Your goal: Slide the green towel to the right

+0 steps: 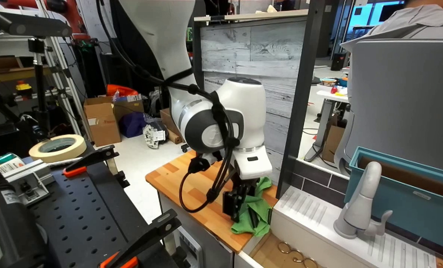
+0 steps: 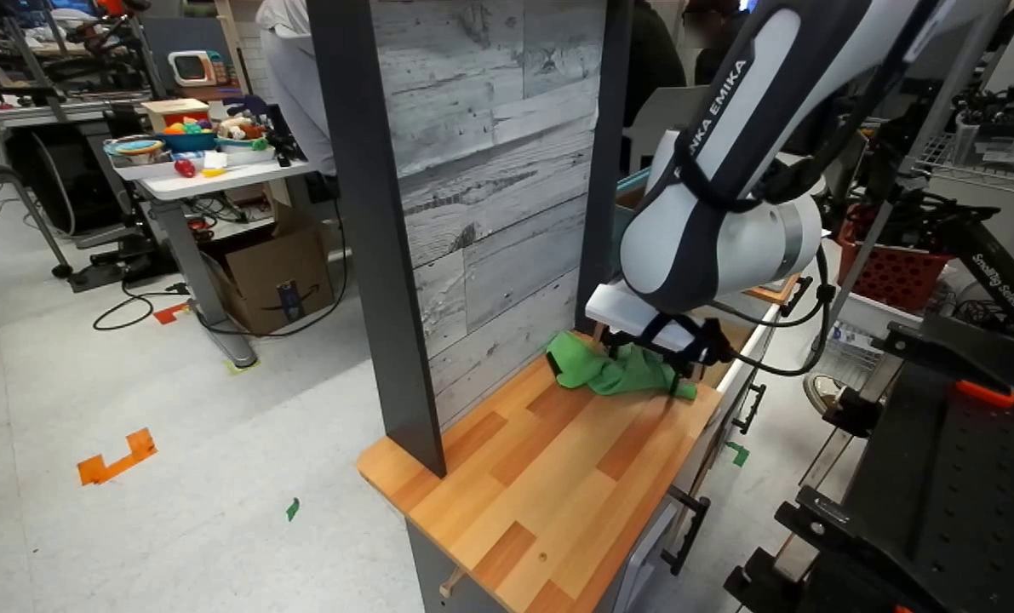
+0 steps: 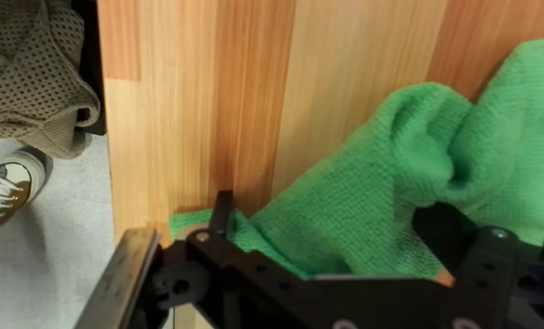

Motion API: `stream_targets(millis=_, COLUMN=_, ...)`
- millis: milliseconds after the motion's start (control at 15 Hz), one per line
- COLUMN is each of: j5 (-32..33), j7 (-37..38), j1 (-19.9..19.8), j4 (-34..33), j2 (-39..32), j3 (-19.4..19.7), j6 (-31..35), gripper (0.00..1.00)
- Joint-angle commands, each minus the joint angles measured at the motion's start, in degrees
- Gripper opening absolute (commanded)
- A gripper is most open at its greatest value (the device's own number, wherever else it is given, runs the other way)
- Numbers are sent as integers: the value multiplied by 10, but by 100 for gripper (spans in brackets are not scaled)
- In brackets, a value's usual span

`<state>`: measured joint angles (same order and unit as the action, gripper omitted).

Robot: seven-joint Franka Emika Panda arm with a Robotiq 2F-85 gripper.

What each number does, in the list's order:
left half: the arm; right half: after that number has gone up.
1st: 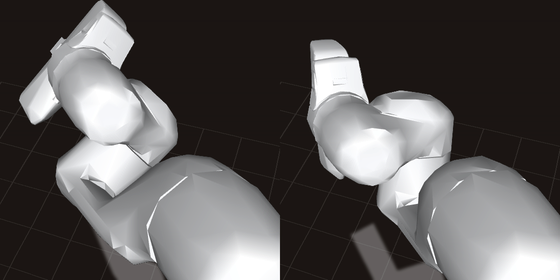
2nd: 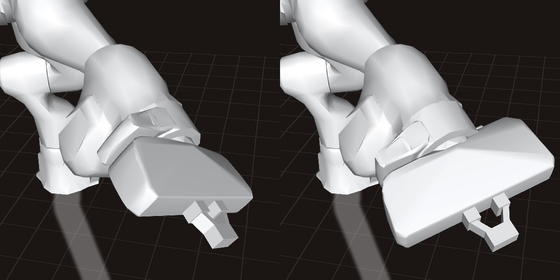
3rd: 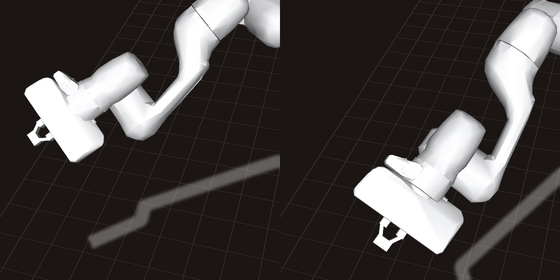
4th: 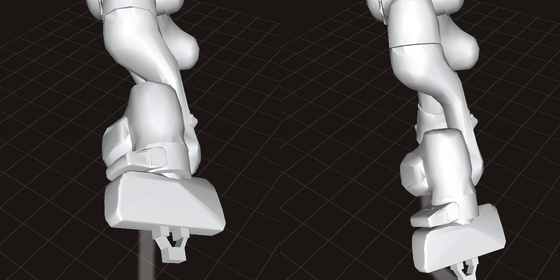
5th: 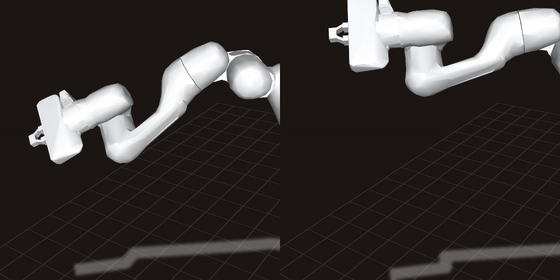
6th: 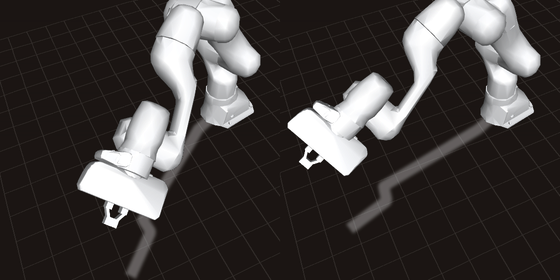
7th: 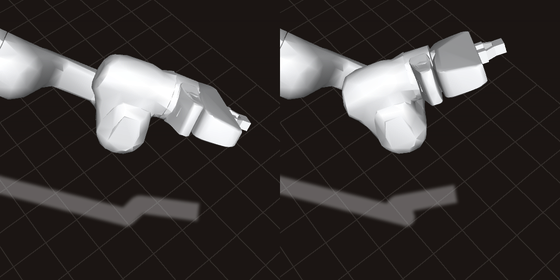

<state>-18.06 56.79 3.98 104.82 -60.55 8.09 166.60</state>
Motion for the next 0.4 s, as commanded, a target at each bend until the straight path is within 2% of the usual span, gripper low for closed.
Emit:
stream_targets(millis=0, j5=18, j7=-36, j1=46, j4=124, j2=104, j3=24, j6=32, gripper=100)
stream_targets(millis=67, j5=25, j7=-59, j1=52, j4=153, j2=128, j3=21, j6=48, gripper=100)
stream_targets(millis=133, j5=6, j7=-34, j1=36, j4=67, j2=58, j3=16, j6=19, gripper=100)
stream_targets(millis=333, j5=5, j7=-36, j1=41, j4=81, j2=72, j3=16, j6=20, gripper=100)
